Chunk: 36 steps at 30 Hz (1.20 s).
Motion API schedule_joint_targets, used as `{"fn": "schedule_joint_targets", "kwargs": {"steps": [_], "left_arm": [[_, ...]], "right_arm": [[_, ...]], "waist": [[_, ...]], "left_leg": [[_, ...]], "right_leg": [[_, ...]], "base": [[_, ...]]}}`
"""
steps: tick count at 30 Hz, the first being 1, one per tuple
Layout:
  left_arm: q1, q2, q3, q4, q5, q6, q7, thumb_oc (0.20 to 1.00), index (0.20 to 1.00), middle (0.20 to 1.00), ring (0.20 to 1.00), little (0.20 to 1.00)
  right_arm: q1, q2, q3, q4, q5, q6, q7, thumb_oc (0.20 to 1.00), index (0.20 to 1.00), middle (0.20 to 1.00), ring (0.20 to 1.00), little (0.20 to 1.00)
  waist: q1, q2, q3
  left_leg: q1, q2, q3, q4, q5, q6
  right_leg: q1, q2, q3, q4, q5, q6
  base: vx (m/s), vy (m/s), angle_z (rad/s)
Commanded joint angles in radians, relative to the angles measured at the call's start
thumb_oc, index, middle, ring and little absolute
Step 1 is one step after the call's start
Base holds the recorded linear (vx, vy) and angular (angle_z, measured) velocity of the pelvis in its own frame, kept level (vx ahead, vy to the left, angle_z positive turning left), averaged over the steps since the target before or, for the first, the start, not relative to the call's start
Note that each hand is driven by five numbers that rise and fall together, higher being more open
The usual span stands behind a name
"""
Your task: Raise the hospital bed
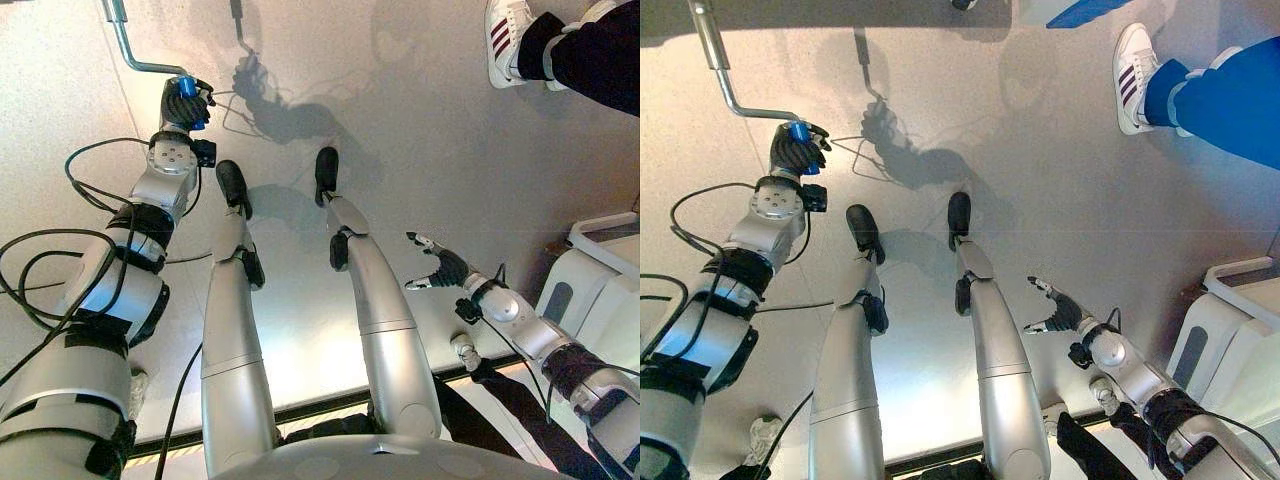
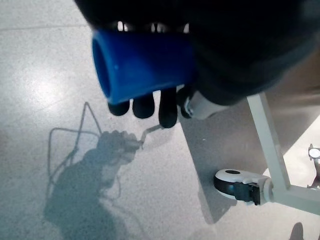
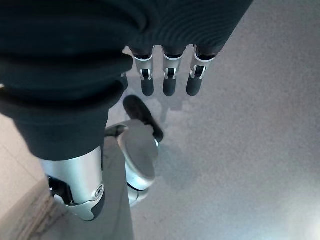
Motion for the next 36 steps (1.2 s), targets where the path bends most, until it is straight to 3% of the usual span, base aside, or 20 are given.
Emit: {"fn": "schedule_joint_targets", "kwargs": {"steps": [1, 31, 36], "left_arm": [[-0.009, -0.052, 0.017, 0.013, 0.059, -0.016, 0.002, 1.000, 1.000, 1.000, 1.000, 1.000], [0.027, -0.074, 0.045, 0.055, 0.084, -0.004, 0.009, 1.000, 1.000, 1.000, 1.000, 1.000], [0.165, -0.088, 0.066, 0.032, 0.099, -0.001, -0.025, 1.000, 1.000, 1.000, 1.000, 1.000]], "right_arm": [[0.024, -0.015, 0.036, 0.007, 0.026, 0.008, -0.007, 1.000, 1.000, 1.000, 1.000, 1.000], [0.020, -0.002, 0.050, 0.017, 0.028, 0.010, -0.009, 1.000, 1.000, 1.000, 1.000, 1.000], [0.019, 0.017, 0.046, 0.028, 0.030, 0.016, -0.012, 1.000, 1.000, 1.000, 1.000, 1.000]], "waist": [[0.026, -0.006, -0.031], [0.030, -0.006, -0.026], [0.040, 0.002, -0.024]], "left_leg": [[0.039, -0.073, 0.015, 0.008, -0.084, 0.107], [0.038, -0.073, 0.009, 0.028, -0.081, 0.105], [0.052, -0.074, 0.009, 0.045, -0.081, 0.103]], "right_leg": [[-0.015, 0.049, -0.034, 0.017, 0.063, 0.070], [-0.018, 0.049, -0.038, 0.050, 0.056, 0.068], [-0.003, 0.046, -0.039, 0.066, 0.056, 0.064]], "base": [[0.00, 0.000, 0.00], [0.00, 0.000, 0.00], [0.00, 0.000, 0.00]]}}
